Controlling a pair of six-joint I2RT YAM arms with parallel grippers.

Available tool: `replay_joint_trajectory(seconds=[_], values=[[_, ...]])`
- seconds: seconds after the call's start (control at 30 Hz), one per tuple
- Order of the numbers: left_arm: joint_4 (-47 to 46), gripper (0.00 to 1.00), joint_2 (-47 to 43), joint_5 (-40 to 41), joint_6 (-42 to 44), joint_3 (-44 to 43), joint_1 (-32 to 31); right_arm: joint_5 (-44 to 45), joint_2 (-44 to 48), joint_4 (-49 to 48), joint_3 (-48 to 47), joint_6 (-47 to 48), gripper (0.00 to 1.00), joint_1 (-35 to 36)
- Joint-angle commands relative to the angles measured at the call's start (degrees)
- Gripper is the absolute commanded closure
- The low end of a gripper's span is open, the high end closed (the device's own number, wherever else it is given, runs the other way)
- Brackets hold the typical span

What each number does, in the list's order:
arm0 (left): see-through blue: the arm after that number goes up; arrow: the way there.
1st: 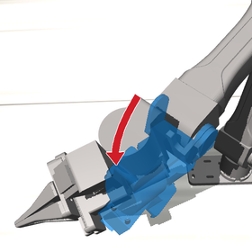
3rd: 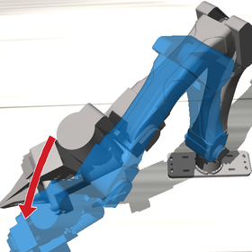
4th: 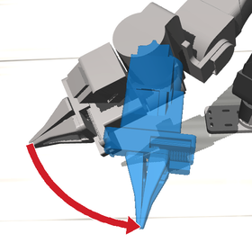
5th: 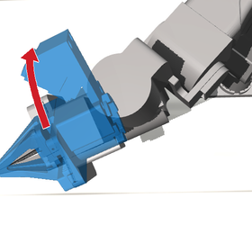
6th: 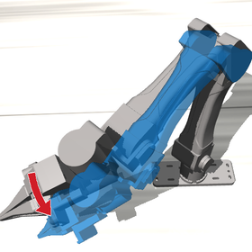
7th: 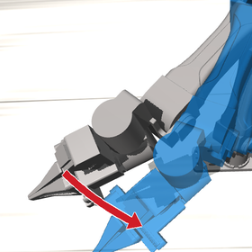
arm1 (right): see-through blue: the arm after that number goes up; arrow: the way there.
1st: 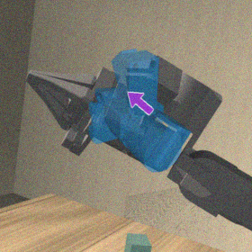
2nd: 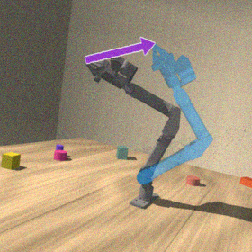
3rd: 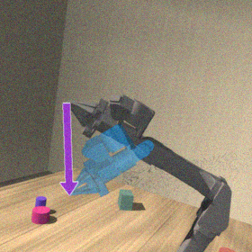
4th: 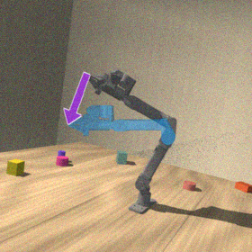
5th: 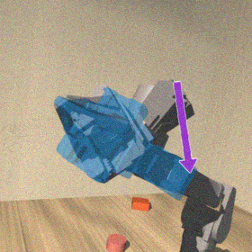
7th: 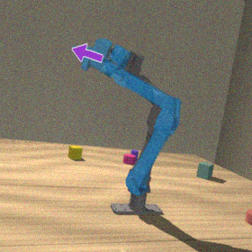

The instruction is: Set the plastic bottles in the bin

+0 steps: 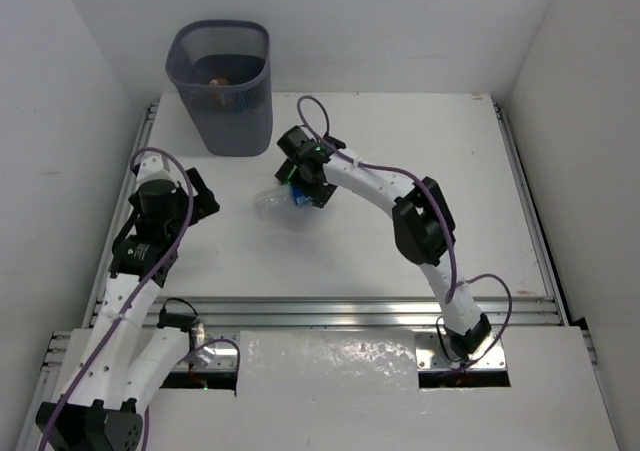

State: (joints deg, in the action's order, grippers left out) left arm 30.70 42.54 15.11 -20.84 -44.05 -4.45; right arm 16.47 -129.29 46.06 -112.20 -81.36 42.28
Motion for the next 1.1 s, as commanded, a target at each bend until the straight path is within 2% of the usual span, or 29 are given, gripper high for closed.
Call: replay_joint_trajectory(seconds=[0.0, 0.13, 0.23, 0.33, 0.37, 0.43, 0.47, 0.5, 0.57, 0.63, 0.67, 0.7, 0.73, 0.77, 0.8, 0.83, 0.87, 0.9, 0.97, 1.0, 1.07], values=[[-3.98, 0.0, -1.15, -1.84, 1.42, -2.09, -0.3, 4.18, -2.45, 3.87, -3.81, -4.77, 0.01, -0.18], [-4.77, 0.0, -1.76, -3.16, 1.77, -1.74, -0.21, 4.98, -5.7, 2.71, -5.66, -3.1, 0.01, -0.18], [-4.77, 0.0, -1.68, -3.42, 1.77, -1.74, -0.3, 4.1, -5.1, 1.76, -1.37, -4.59, 0.02, 0.25], [-4.77, 0.0, -1.32, -3.78, 1.86, -1.65, -0.3, 2.61, -0.88, -2.46, 8.9, -5.82, 0.06, 0.26], [-4.6, 0.0, -1.41, -3.78, 1.86, -1.74, -0.3, 2.78, 0.61, -3.25, 14.93, -6.87, 0.09, 0.26], [-4.33, 0.0, -1.76, -3.6, 1.77, -1.83, -0.3, 2.6, 6.75, -7.46, 22.25, -8.2, 0.14, 0.52], [-4.24, 0.0, -2.29, -3.51, 1.77, -1.74, -0.3, 3.04, 9.39, -9.05, 30.38, -8.89, 0.17, 0.69], [-4.16, 0.0, -2.55, -3.95, 1.68, -1.83, -0.39, 4.0, 15.07, -13.32, 34.38, -9.25, 0.19, 1.04], [-3.98, 0.0, -2.73, -5.52, 1.24, -2.35, -0.56, 7.33, 20.46, -16.08, 44.2, -8.73, 0.22, 2.1], [-4.33, 0.0, -2.21, -13.5, 0.02, -2.44, -0.56, 7.96, 28.46, -22.48, 50.12, -2.86, 0.3, 2.37], [-5.2, 0.0, -1.33, -18.49, -1.9, -1.48, -0.56, 8.23, 31.36, -25.9, 56.68, 0.64, 0.5, 2.37], [-8.17, 0.0, -0.63, -29.33, -3.05, -0.69, -0.74, 7.01, 34.43, -36.9, 60.4, 11.29, 0.6, 2.37], [-10.29, 0.0, 0.08, -34.4, -4.63, 0.36, -0.82, 5.34, 40.55, -43.88, 64.52, 17.23, 0.65, 2.28], [-15.53, 0.0, 1.74, -42.8, -8.3, 2.63, -1.87, 2.46, 43.48, -49.7, 71.35, 22.34, 0.77, 2.28], [-19.15, 0.0, 2.45, -46.63, -10.17, 3.96, -2.84, 0.69, 46.3, -57.32, 74.03, 29.7, 0.81, 2.1], [-25.8, 0.0, 3.85, -49.36, -13.49, 6.06, -5.63, -1.68, 51.55, -61.23, 78.23, 33.95, 0.85, 2.02], [-27.95, 0.0, 4.56, -51.31, -14.66, 6.34, -7.66, -4.05, 53.86, -63.62, 79.41, 37.82, 0.91, 1.93], [-29.71, 0.0, 5.17, -51.5, -15.45, 6.52, -10.29, -10.17, 55.8, -65.47, 79.94, 44.21, 0.98, 1.58], [-36.64, 0.0, 7.37, -50.71, -16.86, 6.09, -17.56, -16.97, 60.02, -65.4, 79.77, 52.05, 0.99, 1.49], [-37.98, 0.0, 8.25, -50.54, -17.04, 5.65, -19.61, -23.0, 61.17, -64.96, 79.6, 53.31, 1.0, 1.4], [-38.52, 0.0, 11.41, -47.83, -16.69, 3.45, -23.83, -26.56, 64.85, -64.87, 79.59, 54.73, 1.0, 1.4]])
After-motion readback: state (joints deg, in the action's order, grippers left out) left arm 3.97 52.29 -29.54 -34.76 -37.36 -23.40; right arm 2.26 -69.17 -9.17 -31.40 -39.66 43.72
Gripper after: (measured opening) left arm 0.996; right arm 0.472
